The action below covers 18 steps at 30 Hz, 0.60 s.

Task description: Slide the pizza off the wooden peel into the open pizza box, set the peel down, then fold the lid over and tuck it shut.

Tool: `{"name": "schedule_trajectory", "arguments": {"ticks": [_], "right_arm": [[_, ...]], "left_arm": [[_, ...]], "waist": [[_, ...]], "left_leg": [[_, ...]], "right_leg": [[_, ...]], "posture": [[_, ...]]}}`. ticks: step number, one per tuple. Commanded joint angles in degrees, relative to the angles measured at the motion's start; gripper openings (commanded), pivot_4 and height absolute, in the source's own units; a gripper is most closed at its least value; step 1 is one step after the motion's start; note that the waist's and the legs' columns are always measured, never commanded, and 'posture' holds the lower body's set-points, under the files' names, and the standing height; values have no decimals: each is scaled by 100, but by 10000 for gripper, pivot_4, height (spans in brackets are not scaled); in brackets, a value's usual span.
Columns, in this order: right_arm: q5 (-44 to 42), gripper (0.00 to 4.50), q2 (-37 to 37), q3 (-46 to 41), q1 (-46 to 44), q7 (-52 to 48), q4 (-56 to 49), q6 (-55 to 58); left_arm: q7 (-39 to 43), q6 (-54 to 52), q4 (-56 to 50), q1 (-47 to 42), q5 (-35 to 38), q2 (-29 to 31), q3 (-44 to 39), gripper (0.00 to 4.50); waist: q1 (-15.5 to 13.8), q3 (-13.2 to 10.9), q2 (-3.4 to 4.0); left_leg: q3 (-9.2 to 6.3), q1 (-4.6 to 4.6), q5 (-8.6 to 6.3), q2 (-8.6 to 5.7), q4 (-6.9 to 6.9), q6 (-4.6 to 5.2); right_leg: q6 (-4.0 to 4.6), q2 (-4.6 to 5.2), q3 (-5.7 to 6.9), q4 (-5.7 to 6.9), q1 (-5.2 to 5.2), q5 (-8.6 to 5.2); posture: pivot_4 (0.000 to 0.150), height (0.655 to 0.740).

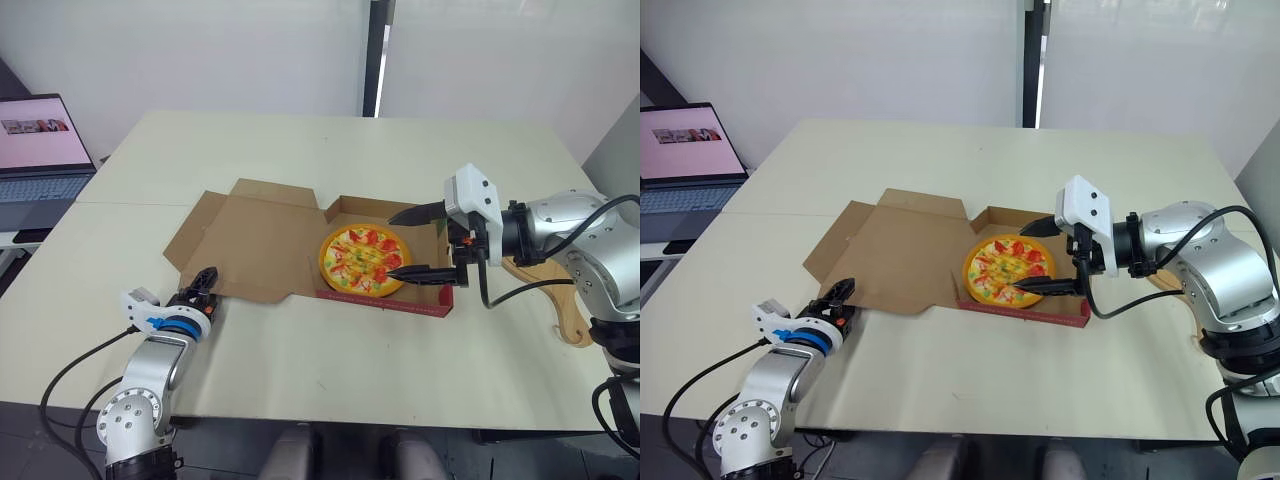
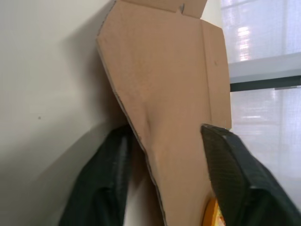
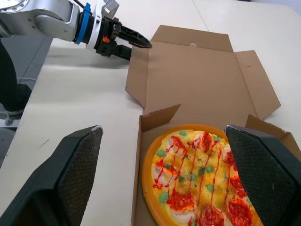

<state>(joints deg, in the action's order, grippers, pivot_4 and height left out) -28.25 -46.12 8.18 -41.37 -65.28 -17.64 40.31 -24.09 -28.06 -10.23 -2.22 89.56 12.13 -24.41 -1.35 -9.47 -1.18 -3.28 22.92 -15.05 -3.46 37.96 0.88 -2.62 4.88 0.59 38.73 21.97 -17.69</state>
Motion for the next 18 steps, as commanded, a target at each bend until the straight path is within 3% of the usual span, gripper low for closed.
{"name": "schedule_trajectory", "arguments": {"ticks": [1, 4, 18], "right_arm": [[-28, 45000, -25, -99, -47, -1, -144, -50], [-45, 45000, -39, -120, -1, 19, -187, -30], [11, 45000, -55, -179, 137, 159, -194, -75]], "left_arm": [[81, -99, -79, -106, -148, 35, 23, 9046], [88, -170, -145, -139, -270, 72, 37, 274], [509, -785, -1087, 129, -680, 615, 283, 274]], "waist": [[2, -4, -7], [2, -5, -8], [3, -11, -19]], "left_leg": [[0, 1, 0, 0, 0, 0], [0, 0, 0, 0, -1, -1], [0, 3, 0, 0, -4, -3]], "right_leg": [[0, 0, 0, 0, 1, 0], [0, 0, 0, 0, 2, 0], [0, 1, -1, -3, 4, 0]], "posture": [[1500, 7281], [1500, 7281], [1500, 7281]]}}
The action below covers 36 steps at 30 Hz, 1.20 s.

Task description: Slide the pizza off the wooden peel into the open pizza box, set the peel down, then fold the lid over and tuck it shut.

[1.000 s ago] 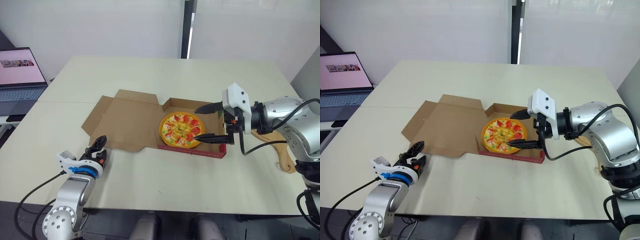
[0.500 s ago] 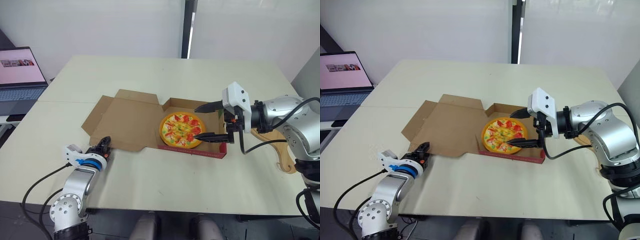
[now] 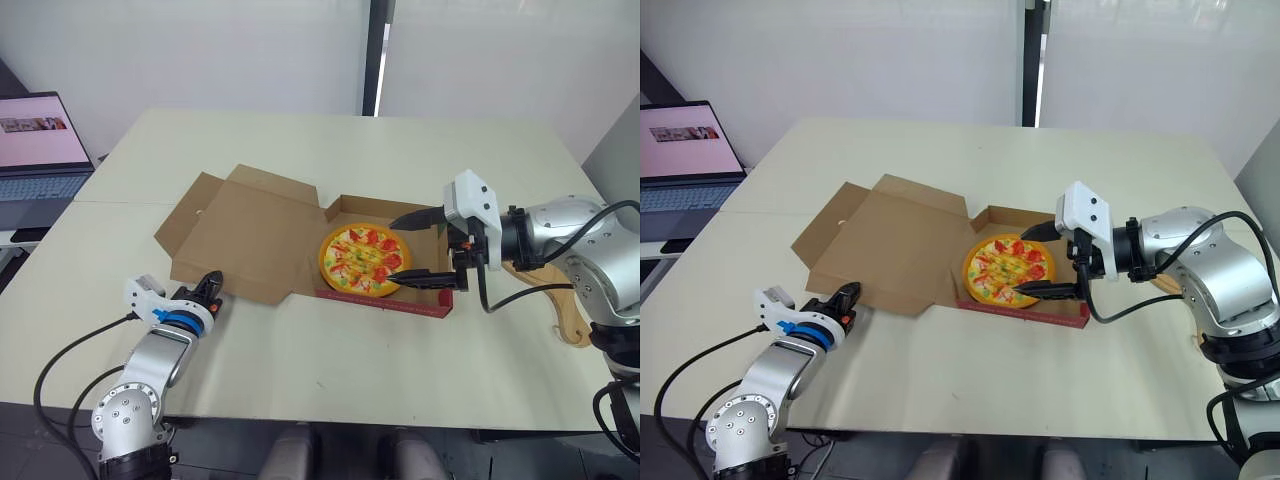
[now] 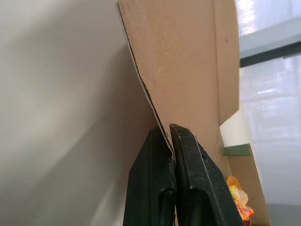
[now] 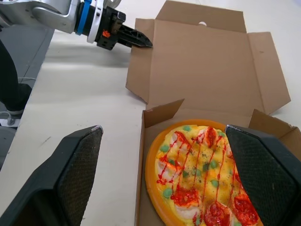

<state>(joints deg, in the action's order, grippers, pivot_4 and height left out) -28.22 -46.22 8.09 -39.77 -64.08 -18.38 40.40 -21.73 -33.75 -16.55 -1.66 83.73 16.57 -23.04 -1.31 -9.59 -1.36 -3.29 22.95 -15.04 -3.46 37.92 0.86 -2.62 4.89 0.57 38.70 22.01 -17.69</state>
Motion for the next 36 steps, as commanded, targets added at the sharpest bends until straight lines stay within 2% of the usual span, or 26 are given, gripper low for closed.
{"name": "schedule_trajectory", "arguments": {"ticks": [1, 15, 21, 28, 31, 36], "right_arm": [[6, 45000, -46, -170, -19, 44, -121, -85], [189, 45000, 107, -241, 47, 542, -29, -238], [230, 45000, 172, -222, 75, 644, -42, -230], [341, 45000, 223, -140, 111, 838, 5, -194], [431, 45000, 288, -106, 124, 966, 47, -208], [647, 45000, 394, -69, 103, 1141, 201, -224]], "left_arm": [[334, -253, -518, 94, -97, 225, 161, 274], [1333, -660, -1189, 217, -357, 1242, 141, 274], [1673, -597, -1384, -103, -659, 1486, 177, 274], [2149, -764, -1677, -361, -587, 1905, 260, 274], [2597, -857, -1878, -400, -700, 2145, 434, 274], [3202, -774, -2151, -378, -1333, 2372, 822, 274]], "waist": [[-3, 0, 0], [2, -2, 2], [1, -5, 1], [4, -10, 3], [6, -14, 8], [9, -20, 7]], "left_leg": [[0, 0, 0, 0, 0, 0], [-2, 2, -1, 0, -7, 1], [-3, 4, -2, 0, -8, 2], [-3, 6, -2, 0, -10, 2], [-3, 6, -1, 0, -10, 1], [-1, 6, 0, 0, -12, 0]], "right_leg": [[0, 0, 0, -1, 0, 0], [0, 1, 0, -7, 3, 0], [0, 1, 2, -9, 3, 0], [0, 1, 0, -10, 7, 0], [1, 1, 0, -9, 8, 0], [1, 1, -2, -11, 7, 0]], "posture": [[1500, 7281], [1500, 7281], [1500, 7281], [1500, 7281], [1500, 7281], [1500, 7281]]}}
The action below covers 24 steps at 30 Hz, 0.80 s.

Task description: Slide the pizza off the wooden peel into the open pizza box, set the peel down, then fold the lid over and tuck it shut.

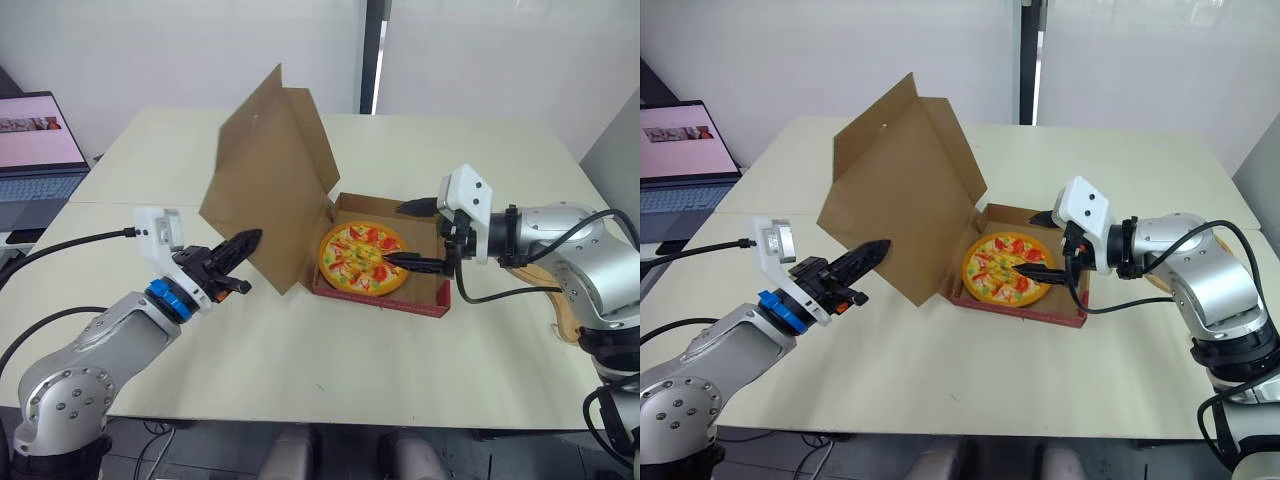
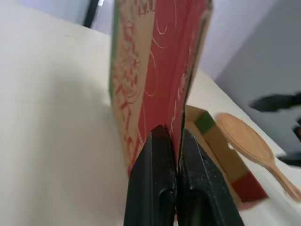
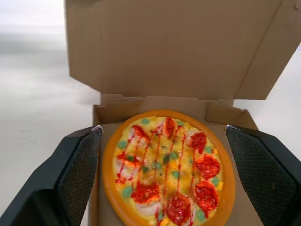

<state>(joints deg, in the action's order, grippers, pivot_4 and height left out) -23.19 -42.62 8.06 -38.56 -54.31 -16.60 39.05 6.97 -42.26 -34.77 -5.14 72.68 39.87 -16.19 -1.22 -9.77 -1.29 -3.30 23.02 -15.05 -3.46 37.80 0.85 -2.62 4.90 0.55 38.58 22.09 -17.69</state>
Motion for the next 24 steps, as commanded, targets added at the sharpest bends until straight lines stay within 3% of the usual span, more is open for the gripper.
{"name": "schedule_trajectory", "arguments": {"ticks": [1, 4, 7, 18, 24], "right_arm": [[185, 45000, 56, -56, -36, 208, 66, -70], [383, 45000, 147, -4, -159, 380, 306, -22], [657, 38688, 227, 41, -339, 554, 628, -120], [2796, 83, 780, 991, -1793, 1362, 3677, -2188], [3758, 83, 1322, 1480, -2965, 1820, 6280, -3368]], "left_arm": [[350, 102, -330, -40, -263, 10, 158, 274], [452, 206, -328, -94, -619, -56, 269, 274], [471, 229, -352, -157, -740, -123, 309, 0], [575, 160, -449, -249, -1003, -146, 376, 0], [605, 98, -437, -488, -1054, -182, 511, 0]], "waist": [[-2, -1, 0], [-2, -2, -1], [-1, -3, -2], [28, -12, -6], [103, -24, -8]], "left_leg": [[0, 0, 0, 0, 0, 0], [0, 0, 0, 0, 0, 0], [0, 0, 0, 0, 1, 0], [1, -1, 6, -1, 2, -10], [5, -2, 10, -1, 3, -16]], "right_leg": [[0, 0, 0, -1, 0, 0], [0, 0, 0, -1, 0, 0], [0, 0, 0, 0, -1, 0], [0, -2, 3, 3, 0, 0], [0, -4, 1, 10, 2, 0]], "posture": [[1500, 7281], [1500, 7281], [1500, 7281], [1500, 7281], [1500, 7281]]}}
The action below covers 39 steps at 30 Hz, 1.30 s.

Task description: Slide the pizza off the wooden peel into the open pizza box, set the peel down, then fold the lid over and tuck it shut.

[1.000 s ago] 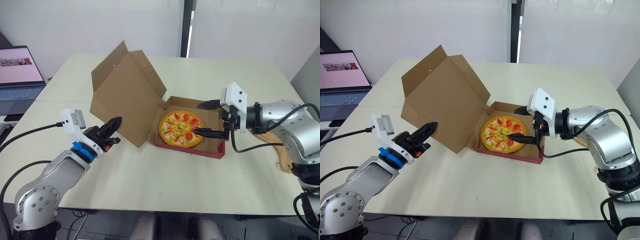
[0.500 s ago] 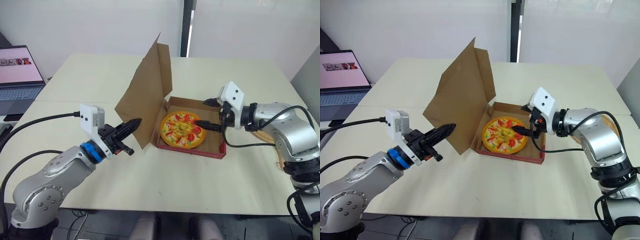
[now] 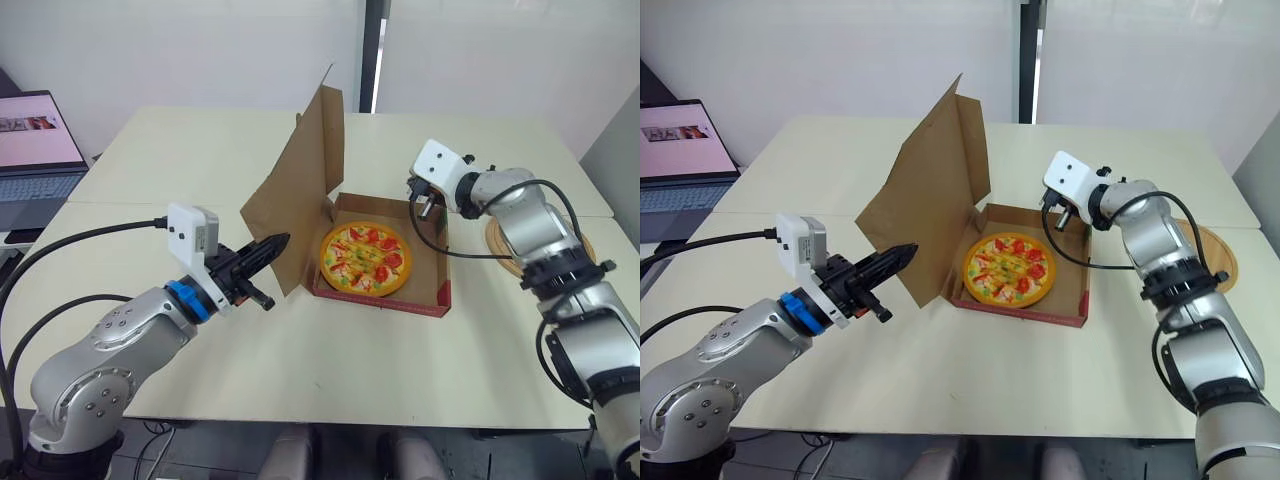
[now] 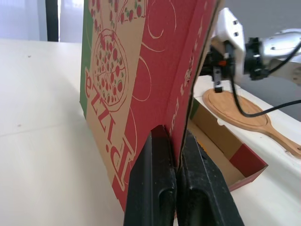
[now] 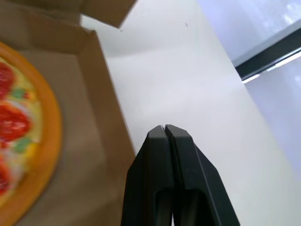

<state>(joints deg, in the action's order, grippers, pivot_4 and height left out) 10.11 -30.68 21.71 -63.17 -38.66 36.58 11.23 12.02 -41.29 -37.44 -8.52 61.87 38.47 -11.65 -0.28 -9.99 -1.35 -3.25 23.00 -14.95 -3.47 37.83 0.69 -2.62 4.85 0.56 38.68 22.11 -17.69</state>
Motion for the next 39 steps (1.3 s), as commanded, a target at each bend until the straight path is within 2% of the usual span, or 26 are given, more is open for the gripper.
{"name": "schedule_trajectory", "arguments": {"ticks": [1, 6, 13, 20, 25, 32, 39], "right_arm": [[542, 83, 197, 168, -653, 305, 1318, -737], [1069, 83, 565, 426, -1254, 416, 2772, -1288], [1534, 83, 773, 514, -1606, 431, 3743, -1448], [1848, 83, 751, 573, -1655, -122, 3991, -1478], [1942, 83, 639, 595, -1667, -865, 3999, -1632], [2111, 83, 357, 698, -1604, -1736, 3942, -2020], [2154, 83, 52, 786, -1515, -2702, 3785, -2426]], "left_arm": [[114, -9, -163, -176, 18, -43, 78, 0], [166, -54, -102, -319, -40, -76, 155, 0], [207, -111, -78, -410, -90, -102, 181, 0], [241, -159, -44, -441, -106, -71, 116, 0], [414, -128, 110, -466, -240, 59, -29, 0], [881, -25, 576, -494, -576, 347, -387, 0], [1450, 122, 1014, -832, -970, 378, -276, 0]], "waist": [[22, -3, -2], [49, -7, 2], [58, -10, 6], [66, -10, 6], [65, -10, 6], [58, -10, 6], [42, -10, 6]], "left_leg": [[-1, 0, 0, 0, 0, -1], [0, 0, 1, 0, 0, -2], [-1, 0, 2, -1, 0, -4], [-1, -1, 3, 0, 0, -6], [-1, -2, 3, 0, 1, -6], [-5, -4, 3, -1, 1, -6], [-8, -4, 2, -2, 2, -7]], "right_leg": [[0, -1, 1, 1, 0, 0], [0, -1, -1, 14, 7, 0], [1, -2, -3, 19, 11, 0], [1, -3, -3, 24, 13, 0], [1, -3, -3, 25, 11, 0], [1, -4, 0, 26, 10, 0], [1, -3, 2, 25, 9, 0]], "posture": [[1500, 7281], [1500, 7281], [1500, 7281], [1500, 7281], [1500, 7281], [1500, 7281], [1500, 7281]]}}
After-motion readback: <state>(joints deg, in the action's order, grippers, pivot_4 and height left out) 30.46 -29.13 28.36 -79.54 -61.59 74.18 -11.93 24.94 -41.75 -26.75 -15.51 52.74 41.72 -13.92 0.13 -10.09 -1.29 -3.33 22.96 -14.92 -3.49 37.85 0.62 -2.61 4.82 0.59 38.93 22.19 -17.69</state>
